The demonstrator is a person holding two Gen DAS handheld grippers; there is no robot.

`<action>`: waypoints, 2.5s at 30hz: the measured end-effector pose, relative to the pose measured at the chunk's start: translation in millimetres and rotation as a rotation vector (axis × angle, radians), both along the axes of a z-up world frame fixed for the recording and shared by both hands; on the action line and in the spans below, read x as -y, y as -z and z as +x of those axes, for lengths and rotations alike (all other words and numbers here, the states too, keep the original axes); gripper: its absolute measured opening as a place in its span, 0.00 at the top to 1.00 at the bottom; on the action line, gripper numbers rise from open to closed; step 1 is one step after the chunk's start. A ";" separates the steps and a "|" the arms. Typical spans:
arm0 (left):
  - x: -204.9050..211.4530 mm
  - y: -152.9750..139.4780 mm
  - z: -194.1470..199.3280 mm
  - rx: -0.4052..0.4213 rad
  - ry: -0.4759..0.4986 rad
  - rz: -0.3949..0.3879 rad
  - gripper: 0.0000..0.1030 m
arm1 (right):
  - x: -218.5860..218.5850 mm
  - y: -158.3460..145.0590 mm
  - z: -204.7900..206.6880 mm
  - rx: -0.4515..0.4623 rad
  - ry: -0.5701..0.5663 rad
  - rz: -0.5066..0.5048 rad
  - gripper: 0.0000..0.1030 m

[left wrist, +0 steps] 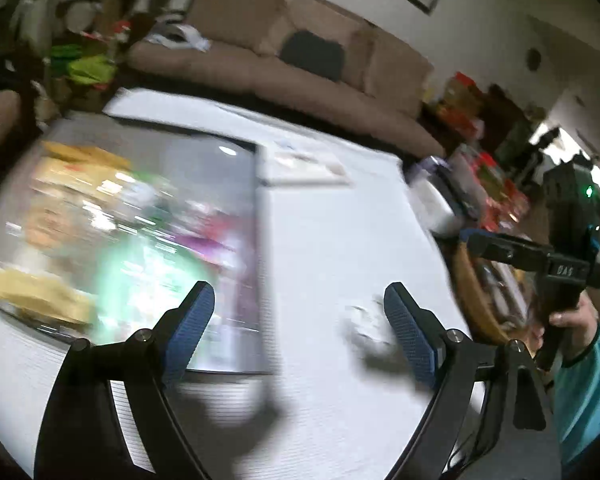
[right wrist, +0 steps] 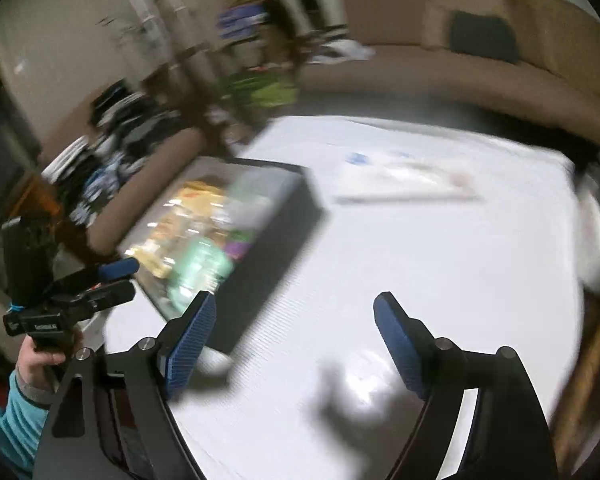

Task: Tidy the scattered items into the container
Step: 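Grasp the white plastic ring holder with the right tool and lift, then drop the white ring holder onto the green plate in the box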

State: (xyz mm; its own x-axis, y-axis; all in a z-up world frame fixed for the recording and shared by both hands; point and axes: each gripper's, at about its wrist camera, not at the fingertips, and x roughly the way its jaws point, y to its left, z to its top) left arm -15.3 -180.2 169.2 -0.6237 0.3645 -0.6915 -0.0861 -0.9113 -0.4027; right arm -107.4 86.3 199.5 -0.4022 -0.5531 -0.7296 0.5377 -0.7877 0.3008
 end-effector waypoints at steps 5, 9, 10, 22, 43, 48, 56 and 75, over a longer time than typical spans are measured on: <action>-88.2 57.7 -19.5 0.084 0.104 -0.097 0.17 | -69.4 50.5 18.3 0.040 0.150 0.034 0.18; -126.7 103.9 -30.0 0.147 0.139 -0.185 0.19 | -84.2 95.5 24.5 0.071 0.204 0.052 0.18; -131.8 112.8 -31.6 0.147 0.150 -0.197 0.19 | -84.5 105.3 24.6 0.077 0.204 0.055 0.19; -167.2 151.2 -38.0 0.169 0.218 -0.270 0.47 | -62.5 167.3 14.2 0.153 0.152 0.168 0.60; -110.7 47.7 -34.9 -0.057 0.127 -0.021 0.80 | -68.7 62.2 40.8 -0.068 0.187 -0.153 0.88; -46.4 -0.1 -22.8 -0.181 0.005 -0.013 0.79 | -9.1 26.1 32.4 -0.105 0.092 -0.184 0.88; 86.8 27.8 -13.5 -0.092 -0.243 0.031 0.78 | 150.0 27.2 10.3 -0.101 -0.119 -0.161 0.87; 120.9 46.5 -13.0 -0.042 -0.348 -0.072 0.48 | 178.3 55.0 -2.4 -0.065 -0.069 -0.019 0.67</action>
